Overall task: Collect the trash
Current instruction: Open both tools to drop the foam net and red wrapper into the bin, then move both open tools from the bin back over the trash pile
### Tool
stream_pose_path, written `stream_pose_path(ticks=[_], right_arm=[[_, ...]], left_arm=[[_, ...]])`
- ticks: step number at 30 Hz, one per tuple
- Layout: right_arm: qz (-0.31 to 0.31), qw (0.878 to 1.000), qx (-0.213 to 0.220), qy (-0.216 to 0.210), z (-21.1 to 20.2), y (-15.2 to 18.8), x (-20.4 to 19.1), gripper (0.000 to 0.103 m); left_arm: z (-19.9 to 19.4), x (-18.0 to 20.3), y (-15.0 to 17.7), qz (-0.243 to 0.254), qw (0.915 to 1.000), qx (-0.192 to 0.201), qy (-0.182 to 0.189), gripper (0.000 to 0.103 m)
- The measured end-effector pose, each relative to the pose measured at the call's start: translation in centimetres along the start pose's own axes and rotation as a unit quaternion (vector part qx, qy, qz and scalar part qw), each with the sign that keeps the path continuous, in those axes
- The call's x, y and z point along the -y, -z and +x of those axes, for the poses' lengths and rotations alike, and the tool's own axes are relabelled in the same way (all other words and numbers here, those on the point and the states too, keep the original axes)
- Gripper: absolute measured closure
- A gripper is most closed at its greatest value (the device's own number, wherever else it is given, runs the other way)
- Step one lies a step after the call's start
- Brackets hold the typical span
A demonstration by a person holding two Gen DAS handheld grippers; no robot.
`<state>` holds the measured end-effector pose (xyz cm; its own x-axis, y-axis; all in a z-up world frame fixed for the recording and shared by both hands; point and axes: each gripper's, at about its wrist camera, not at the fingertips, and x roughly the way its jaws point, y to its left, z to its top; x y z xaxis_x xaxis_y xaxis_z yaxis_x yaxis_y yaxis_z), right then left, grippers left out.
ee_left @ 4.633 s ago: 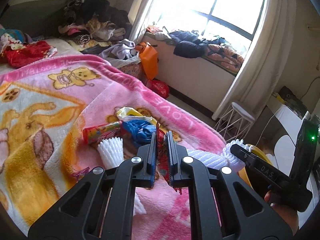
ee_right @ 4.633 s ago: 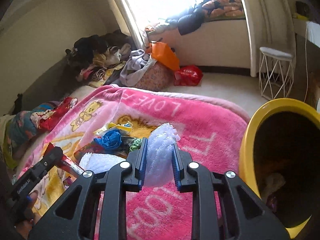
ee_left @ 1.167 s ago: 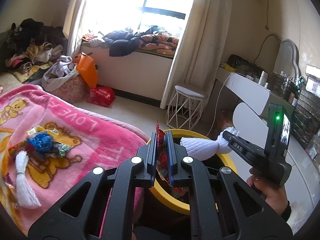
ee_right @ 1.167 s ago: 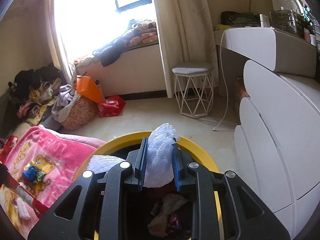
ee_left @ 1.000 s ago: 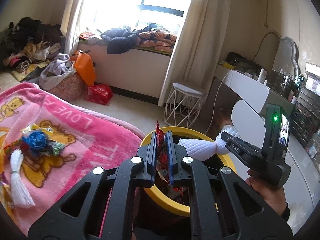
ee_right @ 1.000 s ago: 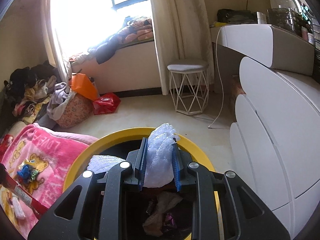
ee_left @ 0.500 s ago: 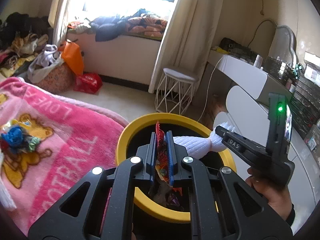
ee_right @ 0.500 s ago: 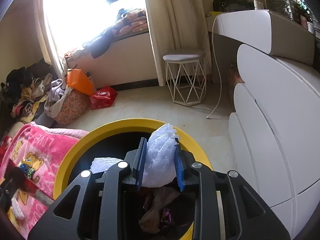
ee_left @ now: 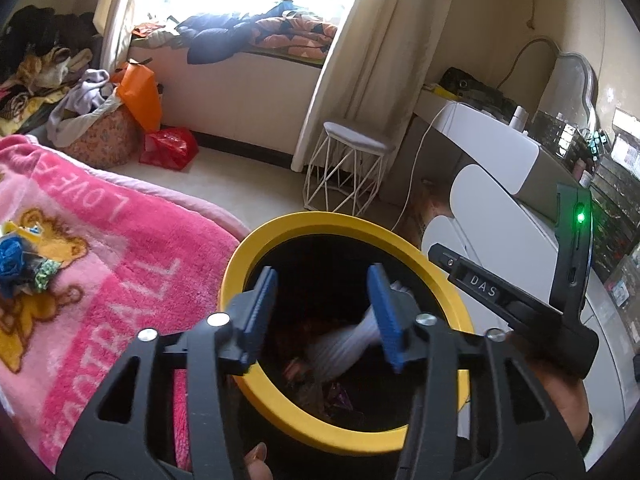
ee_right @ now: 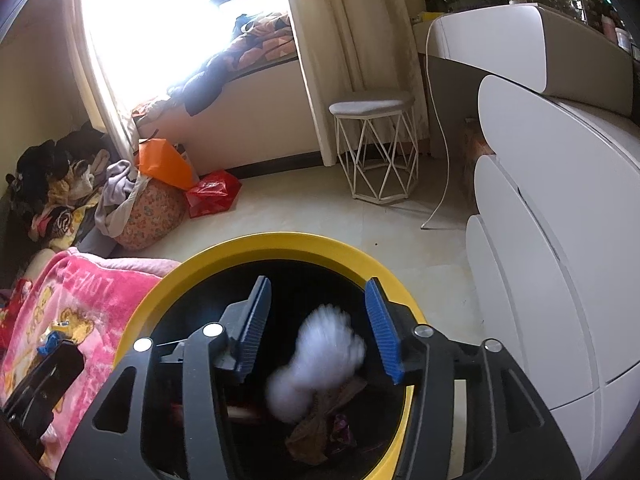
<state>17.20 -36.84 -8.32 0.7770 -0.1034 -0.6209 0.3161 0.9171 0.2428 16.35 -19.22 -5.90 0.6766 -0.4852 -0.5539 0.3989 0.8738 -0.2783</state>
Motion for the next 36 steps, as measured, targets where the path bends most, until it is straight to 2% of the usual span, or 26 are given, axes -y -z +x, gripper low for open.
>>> stream_pose_path(ticks=[4, 6, 9, 16, 25, 36], right_arm=[[0.001, 1.0, 0.006, 0.001, -0.3, -0.1, -0.1, 0.046], [0.001, 1.0, 0.01, 0.0, -0.5, -0.1, -0.2, 0.044], [-0.003, 1.0, 0.017, -0.003, -0.8, -0.3, -0.6, 0.041], [-0.024, 0.999, 0.03, -0.021, -2.0, -0.3, -2.6, 0.034], [-0.071, 0.995, 0.043, -0.052, -3.8, 0.3, -6.3, 0.031], [-0.093, 0.989, 0.042, -0.105, -5.5, 1.2, -9.7, 0.028]], left_arm=[[-0.8, -0.2, 0.0, -0.007, 0.9999, 0.008, -0.002, 0.042], [-1.5, -0.3, -0.1, -0.008, 0.9998, 0.016, -0.008, 0.025], [-2.3, -0.6, -0.2, -0.007, 0.9994, 0.024, -0.023, 0.011], [-4.8, -1.7, 0.0, -0.009, 0.997, 0.039, -0.066, 0.011], [-7.5, -3.3, 0.2, -0.013, 0.9938, 0.058, -0.094, 0.011], [-10.7, -6.2, 0.7, -0.032, 0.9868, 0.083, -0.135, 0.011]])
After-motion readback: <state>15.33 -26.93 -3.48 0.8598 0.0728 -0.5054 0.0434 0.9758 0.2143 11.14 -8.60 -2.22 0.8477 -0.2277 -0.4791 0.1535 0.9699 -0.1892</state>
